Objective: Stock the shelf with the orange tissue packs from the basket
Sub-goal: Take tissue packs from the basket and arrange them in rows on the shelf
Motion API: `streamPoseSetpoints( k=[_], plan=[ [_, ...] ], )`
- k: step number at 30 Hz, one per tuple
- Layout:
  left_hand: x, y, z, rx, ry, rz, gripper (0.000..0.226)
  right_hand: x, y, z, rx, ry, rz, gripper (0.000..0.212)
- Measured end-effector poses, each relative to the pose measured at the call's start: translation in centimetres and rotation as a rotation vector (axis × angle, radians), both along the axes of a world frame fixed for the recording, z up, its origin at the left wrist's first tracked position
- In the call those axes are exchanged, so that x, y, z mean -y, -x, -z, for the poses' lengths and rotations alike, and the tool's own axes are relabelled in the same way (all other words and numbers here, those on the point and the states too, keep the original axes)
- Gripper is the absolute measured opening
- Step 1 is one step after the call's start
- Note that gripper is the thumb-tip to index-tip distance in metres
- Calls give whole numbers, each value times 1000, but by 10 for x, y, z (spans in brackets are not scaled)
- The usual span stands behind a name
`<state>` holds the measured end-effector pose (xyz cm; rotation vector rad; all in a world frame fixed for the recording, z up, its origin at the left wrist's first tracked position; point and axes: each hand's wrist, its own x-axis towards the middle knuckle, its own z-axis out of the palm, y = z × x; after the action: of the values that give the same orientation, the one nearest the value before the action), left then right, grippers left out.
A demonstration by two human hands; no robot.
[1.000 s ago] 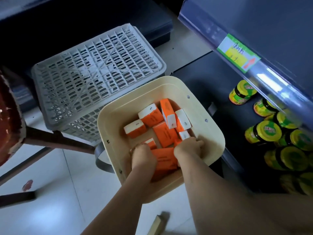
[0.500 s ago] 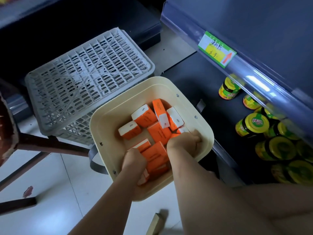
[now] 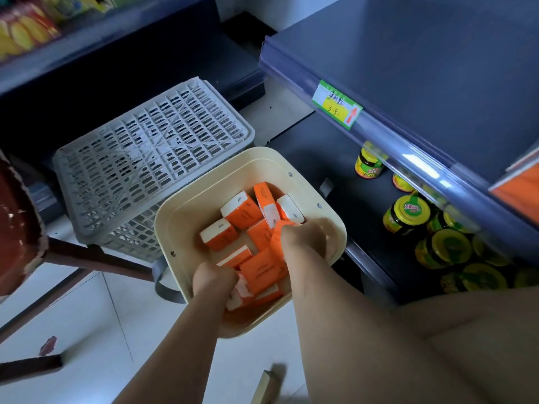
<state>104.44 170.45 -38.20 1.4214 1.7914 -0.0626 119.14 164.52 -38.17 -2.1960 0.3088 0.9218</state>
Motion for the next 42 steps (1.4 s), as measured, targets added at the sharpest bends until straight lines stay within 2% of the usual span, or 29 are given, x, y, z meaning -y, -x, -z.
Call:
streamPoseSetpoints(
  k=[2, 5, 8, 10, 13, 15, 18, 21, 24, 27, 30, 32, 36, 42],
  plan=[
    [-8, 5, -9, 15, -87, 21, 3, 2, -6, -8, -6, -70, 3, 44],
    [-20, 6, -32, 146, -155, -64, 14, -1, -12, -25, -47, -214, 70, 41],
    [-28, 2, -60, 316, -181, -74, 15, -4, -17, -47, -65, -340, 99, 42],
    [-31, -2, -79, 476, -158, -100, 21, -5, -21, -67, -69, -394, 90, 23],
    [-33, -6, -103, 631, -145, -112, 34, 5, -29, -113, -134, -524, 96, 22],
    [-30, -10, -120, 764, -111, -115, 43, 18, -38, -139, -145, -587, 138, 14],
    [-17, -19, -149, 959, -79, -95, 48, 36, -44, -175, -73, -685, 202, 21],
    [1, -31, -175, 1085, -143, 5, 45, 51, -47, -200, 27, -778, 258, 4],
    [13, -44, -196, 1152, -205, 83, 42, 69, -52, -221, 102, -839, 327, 14],
    [24, -59, -215, 1223, -218, 99, 39, 91, -57, -243, 184, -851, 387, 9],
    [41, -75, -235, 1256, -240, 182, 29, 126, -65, -269, 295, -847, 339, 27],
    [54, -89, -246, 1281, -235, 230, 27, 156, -72, -287, 419, -809, 259, 19],
    [89, -123, -267, 1356, -194, 326, 28, 235, -87, -313, 686, -750, 177, 15],
    [163, -182, -296, 1483, -96, 525, 30, 363, -106, -339, 885, -605, 230, 22]
  ],
)
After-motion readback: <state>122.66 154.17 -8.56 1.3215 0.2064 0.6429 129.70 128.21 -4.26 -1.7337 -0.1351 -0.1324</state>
